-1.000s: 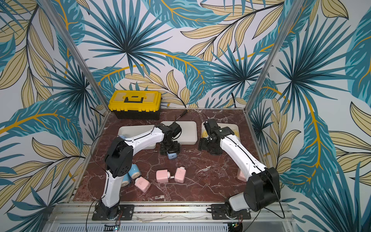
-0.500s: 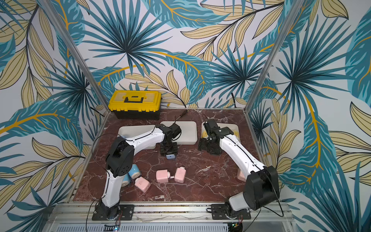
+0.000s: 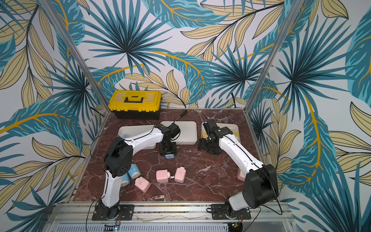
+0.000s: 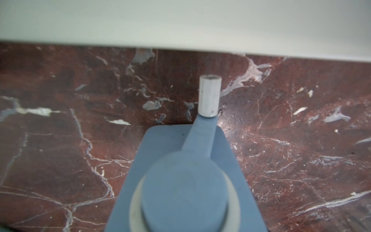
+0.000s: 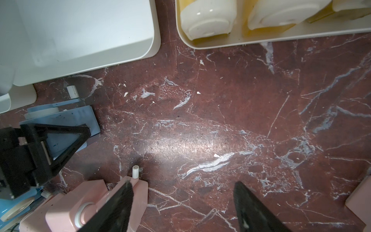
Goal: Place the pencil sharpeners by color into the storage box
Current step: Pick up the pencil sharpener from the center of the board, then place the pencil sharpener in the storage box.
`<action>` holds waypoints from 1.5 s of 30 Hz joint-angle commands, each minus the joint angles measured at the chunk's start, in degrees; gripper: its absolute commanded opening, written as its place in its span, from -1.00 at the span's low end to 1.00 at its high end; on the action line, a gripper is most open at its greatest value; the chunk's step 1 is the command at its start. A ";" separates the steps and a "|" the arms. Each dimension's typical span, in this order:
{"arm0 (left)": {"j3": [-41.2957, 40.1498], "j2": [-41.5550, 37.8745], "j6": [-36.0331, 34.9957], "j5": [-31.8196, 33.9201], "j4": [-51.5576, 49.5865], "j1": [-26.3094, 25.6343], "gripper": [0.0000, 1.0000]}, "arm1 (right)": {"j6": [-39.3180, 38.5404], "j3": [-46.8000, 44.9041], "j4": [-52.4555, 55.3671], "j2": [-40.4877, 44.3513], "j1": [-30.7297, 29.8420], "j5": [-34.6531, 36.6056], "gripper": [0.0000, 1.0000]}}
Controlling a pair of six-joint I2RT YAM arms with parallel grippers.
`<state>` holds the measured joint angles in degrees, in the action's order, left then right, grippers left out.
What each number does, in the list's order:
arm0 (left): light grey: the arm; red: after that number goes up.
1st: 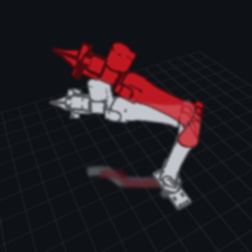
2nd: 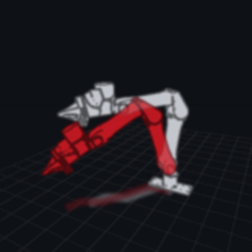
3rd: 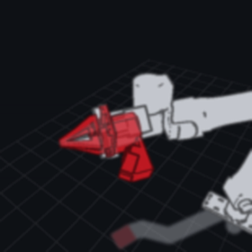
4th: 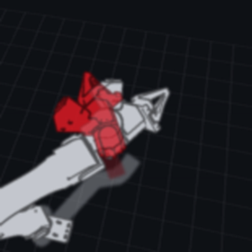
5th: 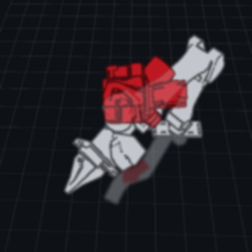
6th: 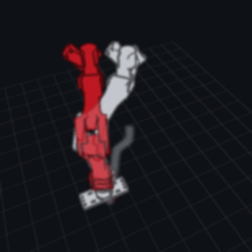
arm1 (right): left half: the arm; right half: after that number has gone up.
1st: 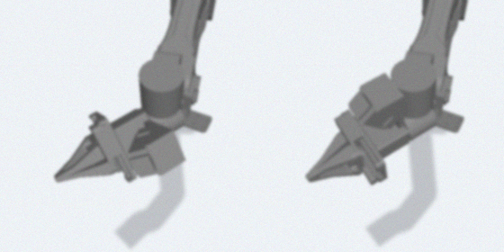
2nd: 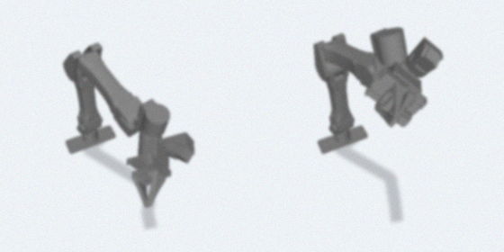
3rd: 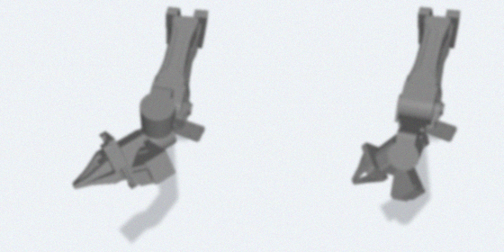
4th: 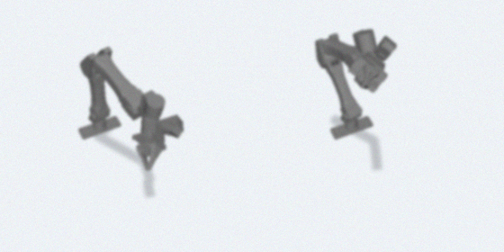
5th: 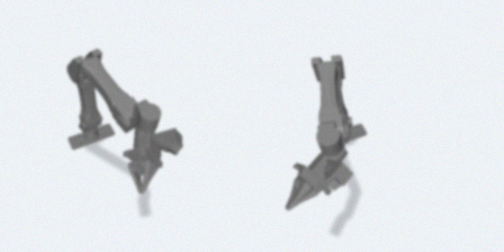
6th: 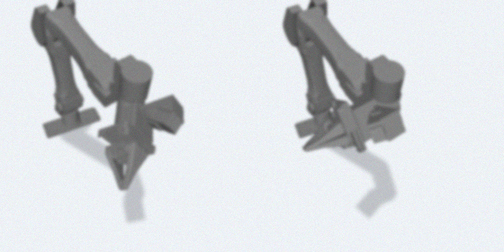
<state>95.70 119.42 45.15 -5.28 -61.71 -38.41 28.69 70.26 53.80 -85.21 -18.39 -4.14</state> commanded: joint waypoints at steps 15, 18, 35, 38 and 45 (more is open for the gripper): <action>-4.88 -18.80 -7.94 10.63 -2.50 8.39 -0.04 | 0.12 2.36 1.80 -1.97 0.11 -1.69 0.59; -4.02 -19.50 -11.22 10.95 -2.62 12.42 -0.04 | 0.17 3.19 2.56 -2.16 0.16 -1.63 0.59; 7.41 -2.17 -23.93 4.41 -2.55 22.85 -0.07 | 1.37 3.85 4.51 -2.71 0.12 -1.16 0.59; 7.93 -1.14 -23.95 3.45 -2.62 22.78 -0.08 | 1.33 4.24 4.39 -3.45 0.16 -1.54 0.59; 6.22 -0.35 -23.28 1.48 -2.61 22.79 -0.08 | 1.11 4.30 3.71 -4.36 0.11 -2.36 0.59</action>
<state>101.54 119.26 22.33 -2.17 -64.14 -15.68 29.56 73.78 56.84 -88.99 -18.39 -5.80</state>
